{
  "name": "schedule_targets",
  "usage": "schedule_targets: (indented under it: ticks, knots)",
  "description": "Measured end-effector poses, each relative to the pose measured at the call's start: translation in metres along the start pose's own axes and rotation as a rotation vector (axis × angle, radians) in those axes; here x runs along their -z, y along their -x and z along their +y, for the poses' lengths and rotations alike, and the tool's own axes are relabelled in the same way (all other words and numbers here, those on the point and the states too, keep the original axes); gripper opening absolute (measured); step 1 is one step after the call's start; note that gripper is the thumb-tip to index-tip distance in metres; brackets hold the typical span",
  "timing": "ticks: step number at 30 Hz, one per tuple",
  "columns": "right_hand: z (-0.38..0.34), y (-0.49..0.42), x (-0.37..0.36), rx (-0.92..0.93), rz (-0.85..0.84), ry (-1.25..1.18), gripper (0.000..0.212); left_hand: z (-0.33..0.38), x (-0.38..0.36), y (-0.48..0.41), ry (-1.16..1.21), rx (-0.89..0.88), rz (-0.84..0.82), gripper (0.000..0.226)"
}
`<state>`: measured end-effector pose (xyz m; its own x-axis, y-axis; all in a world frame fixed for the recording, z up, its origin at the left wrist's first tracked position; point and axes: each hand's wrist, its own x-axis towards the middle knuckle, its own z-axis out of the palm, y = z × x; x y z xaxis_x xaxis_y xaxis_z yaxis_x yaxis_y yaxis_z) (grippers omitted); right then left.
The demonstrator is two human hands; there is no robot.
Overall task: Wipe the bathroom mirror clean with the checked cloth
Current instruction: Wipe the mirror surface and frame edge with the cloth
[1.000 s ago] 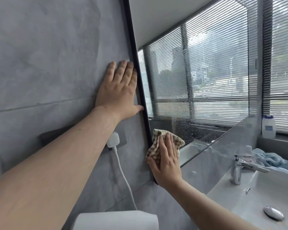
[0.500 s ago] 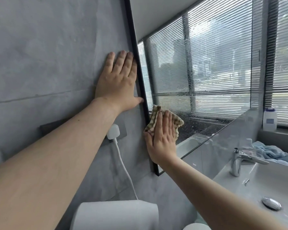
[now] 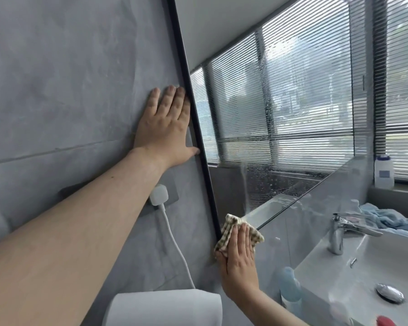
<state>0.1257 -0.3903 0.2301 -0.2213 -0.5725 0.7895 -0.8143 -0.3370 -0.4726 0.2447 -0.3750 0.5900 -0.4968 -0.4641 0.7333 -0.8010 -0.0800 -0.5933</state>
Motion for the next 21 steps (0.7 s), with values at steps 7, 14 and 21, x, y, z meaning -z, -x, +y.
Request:
schedule_targets:
  ticks: [7, 14, 21]
  knots:
    - [-0.006, -0.015, 0.005, 0.063, 0.039, 0.034, 0.068, 0.0, 0.0, 0.0, -0.015, 0.0, -0.026, 0.118]
    - [-0.045, -0.093, 0.023, 0.07, 0.118, -0.051, 0.075, 0.0, 0.002, 0.0, -0.013, -0.005, -0.035, 0.115]
    - [-0.029, -0.066, 0.014, 0.022, 0.107, -0.082, 0.075, 0.0, 0.005, 0.0, -0.018, -0.01, -0.051, 0.114]
